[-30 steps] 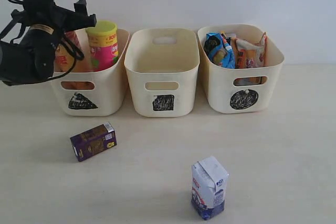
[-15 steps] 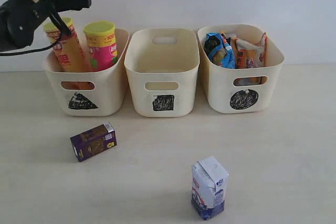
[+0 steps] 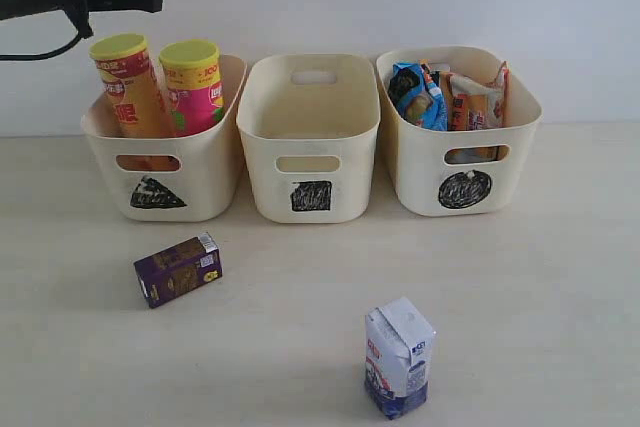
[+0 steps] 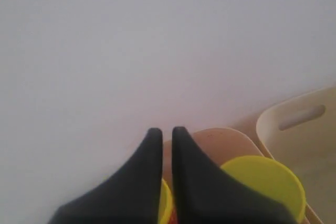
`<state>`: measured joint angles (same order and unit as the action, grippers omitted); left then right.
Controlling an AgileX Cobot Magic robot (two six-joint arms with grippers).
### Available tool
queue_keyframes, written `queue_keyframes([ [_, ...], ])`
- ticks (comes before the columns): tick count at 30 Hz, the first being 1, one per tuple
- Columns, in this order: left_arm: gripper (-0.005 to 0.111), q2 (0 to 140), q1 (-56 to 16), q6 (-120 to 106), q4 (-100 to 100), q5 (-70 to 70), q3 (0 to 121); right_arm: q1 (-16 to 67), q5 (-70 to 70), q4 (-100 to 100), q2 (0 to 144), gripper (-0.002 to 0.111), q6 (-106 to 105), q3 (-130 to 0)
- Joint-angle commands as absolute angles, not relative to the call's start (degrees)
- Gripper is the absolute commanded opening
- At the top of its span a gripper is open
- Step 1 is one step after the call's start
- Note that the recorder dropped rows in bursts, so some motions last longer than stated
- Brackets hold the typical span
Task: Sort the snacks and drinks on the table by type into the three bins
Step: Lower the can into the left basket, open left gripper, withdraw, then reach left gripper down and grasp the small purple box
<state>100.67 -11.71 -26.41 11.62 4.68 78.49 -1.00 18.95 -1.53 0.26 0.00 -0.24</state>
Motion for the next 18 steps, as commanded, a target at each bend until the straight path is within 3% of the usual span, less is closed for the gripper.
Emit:
queue_keyframes([
  [1,0.004,98.4,-11.6,-26.7,11.4,-2.8,78.5,-1.2,18.7,-1.2,0.0,0.000,0.0,0.0],
  [18,0.004,95.8,-11.6,-43.9,9.8,-44.8,78.5,-1.2,18.7,-1.1,0.0,0.000,0.0,0.0],
])
